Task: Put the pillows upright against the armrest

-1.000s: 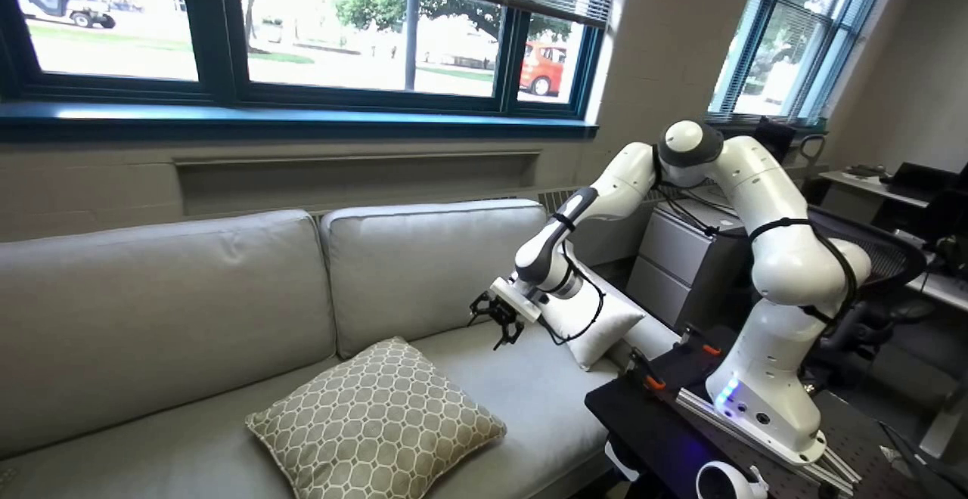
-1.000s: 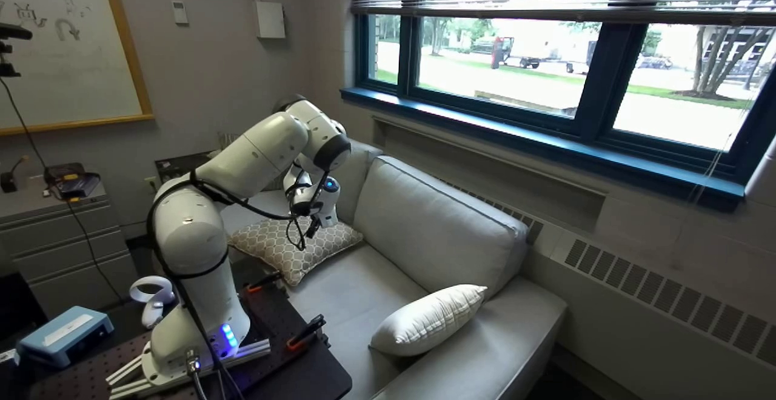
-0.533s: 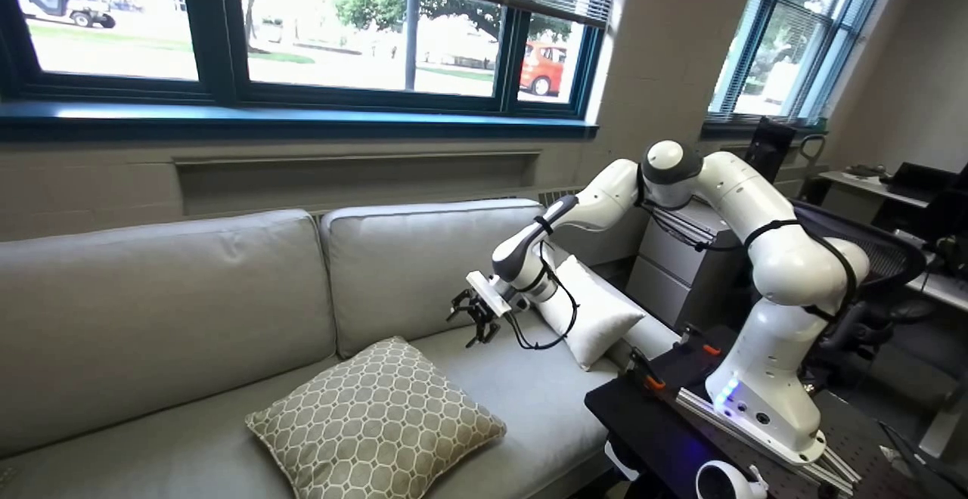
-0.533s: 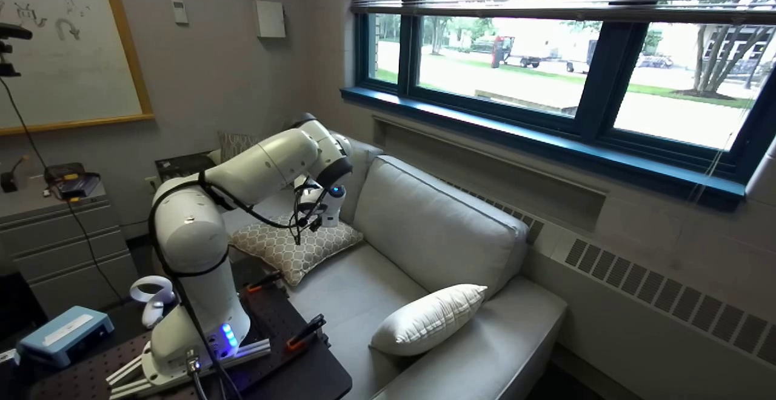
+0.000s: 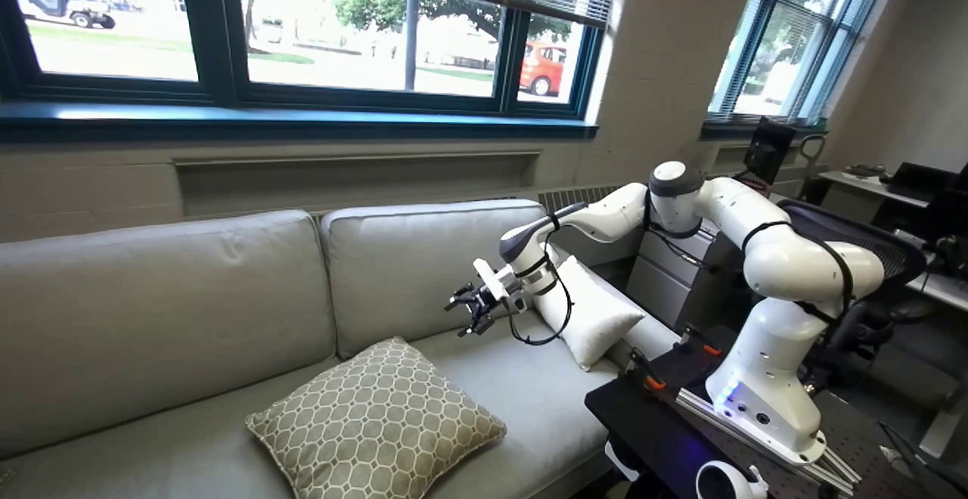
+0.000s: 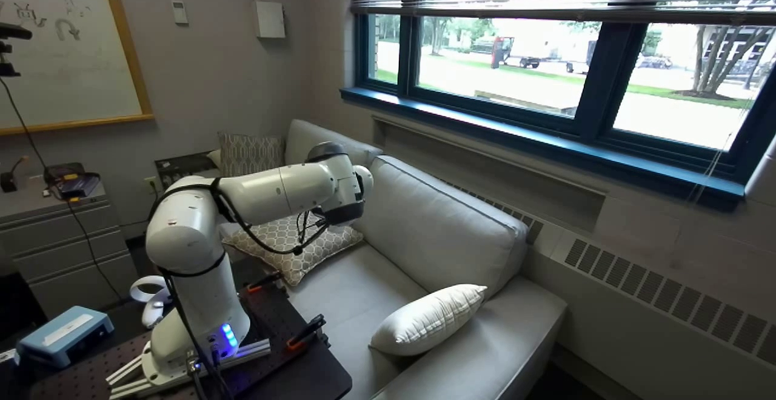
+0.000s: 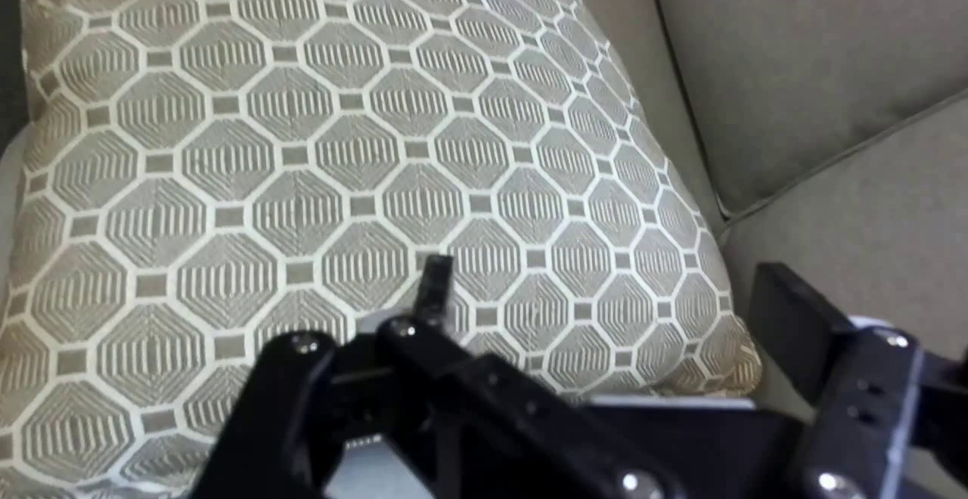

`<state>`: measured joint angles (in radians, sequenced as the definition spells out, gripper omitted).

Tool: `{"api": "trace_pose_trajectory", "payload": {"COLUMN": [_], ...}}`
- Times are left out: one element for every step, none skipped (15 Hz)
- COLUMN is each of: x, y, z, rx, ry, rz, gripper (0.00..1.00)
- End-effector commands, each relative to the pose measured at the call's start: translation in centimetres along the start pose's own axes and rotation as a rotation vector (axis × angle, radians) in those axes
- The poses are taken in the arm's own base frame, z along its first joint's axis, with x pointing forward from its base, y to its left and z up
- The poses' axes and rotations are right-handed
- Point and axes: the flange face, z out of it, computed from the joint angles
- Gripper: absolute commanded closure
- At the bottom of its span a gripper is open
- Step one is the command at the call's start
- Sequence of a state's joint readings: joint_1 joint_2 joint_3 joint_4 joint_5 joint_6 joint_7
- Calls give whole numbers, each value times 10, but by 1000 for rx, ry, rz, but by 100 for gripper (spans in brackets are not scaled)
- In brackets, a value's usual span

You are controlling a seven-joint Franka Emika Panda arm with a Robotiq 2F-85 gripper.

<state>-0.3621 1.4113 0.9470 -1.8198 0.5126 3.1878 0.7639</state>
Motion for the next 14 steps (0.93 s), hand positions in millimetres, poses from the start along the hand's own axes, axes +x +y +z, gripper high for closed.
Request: {"api": "trace_pose_trajectory", "payload": {"x": [-8, -12, -16, -18, -23, -29, -35, -41, -43, -42, -39, -36, -30, -25], "y": [26, 33, 42, 54, 63, 70, 77, 81, 85, 88, 90, 93, 96, 99], "z": [37, 47, 62, 75, 86, 98, 110, 120, 126, 130, 130, 128, 123, 117], "rx": [-152, -196, -230, -258, -288, -319, -353, -387, -421, -462, -503, -545, -585, -623], "ry": [-72, -48, -21, 19, 52, 86, 122, 157, 190, 229, 270, 311, 352, 392], "rz": [-46, -69, -82, -98, -121, -142, -165, -187, -207, -230, -256, -280, -301, -325], "gripper": [0, 0, 0, 0, 0, 0, 0, 0, 0, 0, 0, 0, 0, 0]}}
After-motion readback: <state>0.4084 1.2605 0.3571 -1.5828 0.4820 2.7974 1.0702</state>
